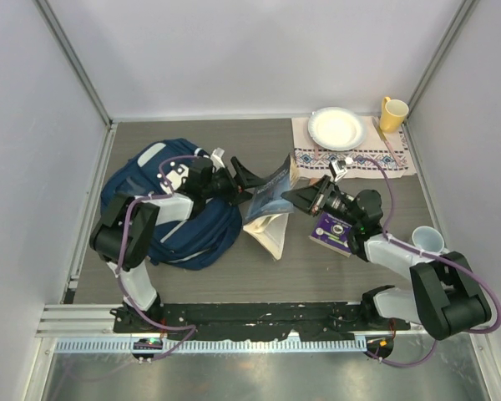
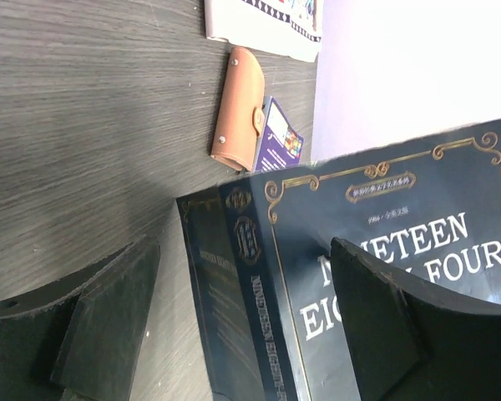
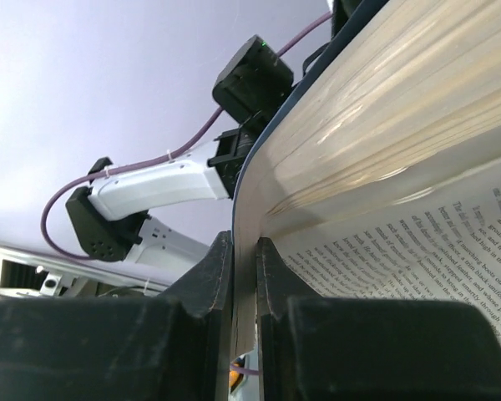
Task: Pack the student bag
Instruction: Pick up the book from the center of the board.
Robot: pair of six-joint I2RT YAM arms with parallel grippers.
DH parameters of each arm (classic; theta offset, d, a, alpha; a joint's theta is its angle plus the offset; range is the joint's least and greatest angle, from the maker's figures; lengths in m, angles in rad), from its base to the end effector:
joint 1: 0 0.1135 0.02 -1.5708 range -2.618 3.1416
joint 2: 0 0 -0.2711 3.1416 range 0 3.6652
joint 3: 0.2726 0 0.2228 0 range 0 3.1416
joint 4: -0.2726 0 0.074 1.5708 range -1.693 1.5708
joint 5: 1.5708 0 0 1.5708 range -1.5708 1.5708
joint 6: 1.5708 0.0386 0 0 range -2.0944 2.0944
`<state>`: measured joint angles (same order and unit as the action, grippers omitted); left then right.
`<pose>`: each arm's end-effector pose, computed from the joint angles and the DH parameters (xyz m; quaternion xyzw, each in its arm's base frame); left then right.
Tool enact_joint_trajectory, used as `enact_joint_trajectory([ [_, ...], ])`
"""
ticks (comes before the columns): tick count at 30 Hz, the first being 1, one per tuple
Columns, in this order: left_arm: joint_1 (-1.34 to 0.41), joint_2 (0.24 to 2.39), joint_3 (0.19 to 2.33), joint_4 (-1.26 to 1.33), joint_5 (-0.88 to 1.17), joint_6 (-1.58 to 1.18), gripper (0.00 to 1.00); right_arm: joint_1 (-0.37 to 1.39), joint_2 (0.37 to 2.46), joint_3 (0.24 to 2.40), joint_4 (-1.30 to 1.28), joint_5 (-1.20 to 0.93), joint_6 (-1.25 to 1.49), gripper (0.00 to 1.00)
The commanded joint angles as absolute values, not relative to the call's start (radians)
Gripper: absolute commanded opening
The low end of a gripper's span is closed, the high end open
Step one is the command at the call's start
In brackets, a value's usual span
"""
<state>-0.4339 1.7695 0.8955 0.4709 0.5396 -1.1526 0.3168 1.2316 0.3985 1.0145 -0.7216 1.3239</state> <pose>0.3144 -0.1676 0.2112 -0.1452 0.8045 -0.5346 0.2142 0.2009 0.0927 0.2693 0.0515 0.6555 0.6798 0.3249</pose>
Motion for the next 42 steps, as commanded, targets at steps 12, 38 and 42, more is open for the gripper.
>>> enact_joint_trajectory([
  [12, -0.442, 1.786, 0.899, 0.738, 0.643, -1.273, 0.23, 0.319, 1.207, 0.275, 1.117, -0.732, 1.237, 0.01],
  [38, -0.442, 1.442, 0.954, 0.33, 0.689, -0.89, 0.0, 0.322, 1.455, 0.407, 0.898, -0.688, 1.02, 0.87],
  [42, -0.442, 1.433, 0.96, 0.416, 0.73, -0.943, 0.0, 0.327, 1.535, 0.413, 1.135, -0.741, 1.123, 0.88],
])
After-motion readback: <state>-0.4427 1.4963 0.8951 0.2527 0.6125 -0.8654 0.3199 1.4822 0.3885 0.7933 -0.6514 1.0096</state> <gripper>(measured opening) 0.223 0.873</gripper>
